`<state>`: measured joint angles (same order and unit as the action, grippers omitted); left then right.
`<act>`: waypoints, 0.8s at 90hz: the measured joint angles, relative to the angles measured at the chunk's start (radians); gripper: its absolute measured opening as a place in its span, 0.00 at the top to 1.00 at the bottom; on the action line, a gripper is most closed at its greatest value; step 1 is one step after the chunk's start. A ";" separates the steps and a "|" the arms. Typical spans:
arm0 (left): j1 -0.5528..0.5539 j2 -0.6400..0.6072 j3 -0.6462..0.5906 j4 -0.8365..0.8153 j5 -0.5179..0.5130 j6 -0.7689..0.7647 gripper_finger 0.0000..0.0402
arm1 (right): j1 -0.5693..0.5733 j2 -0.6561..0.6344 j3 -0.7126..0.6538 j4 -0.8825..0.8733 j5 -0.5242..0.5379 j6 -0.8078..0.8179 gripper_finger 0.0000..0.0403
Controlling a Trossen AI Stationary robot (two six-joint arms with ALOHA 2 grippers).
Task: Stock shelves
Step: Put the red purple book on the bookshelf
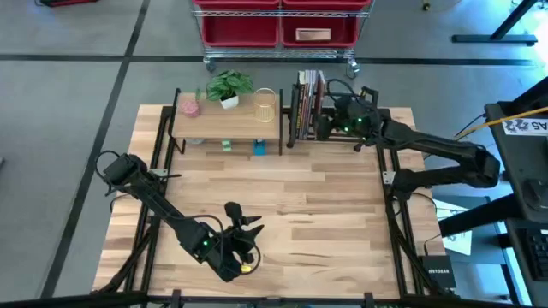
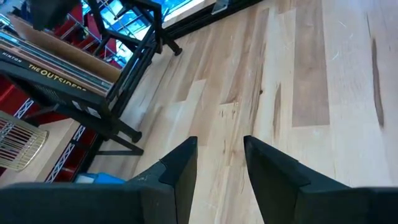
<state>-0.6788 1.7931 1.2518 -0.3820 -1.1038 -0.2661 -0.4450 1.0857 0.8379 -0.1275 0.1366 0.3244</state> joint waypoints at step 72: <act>0.008 0.005 0.000 0.000 0.000 -0.015 0.70 | -0.233 0.176 0.002 -0.037 0.191 0.018 0.54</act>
<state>-0.6712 1.7981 1.2518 -0.3825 -1.1034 -0.2813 -0.6780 1.2617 0.8394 -0.1647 0.3273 0.3427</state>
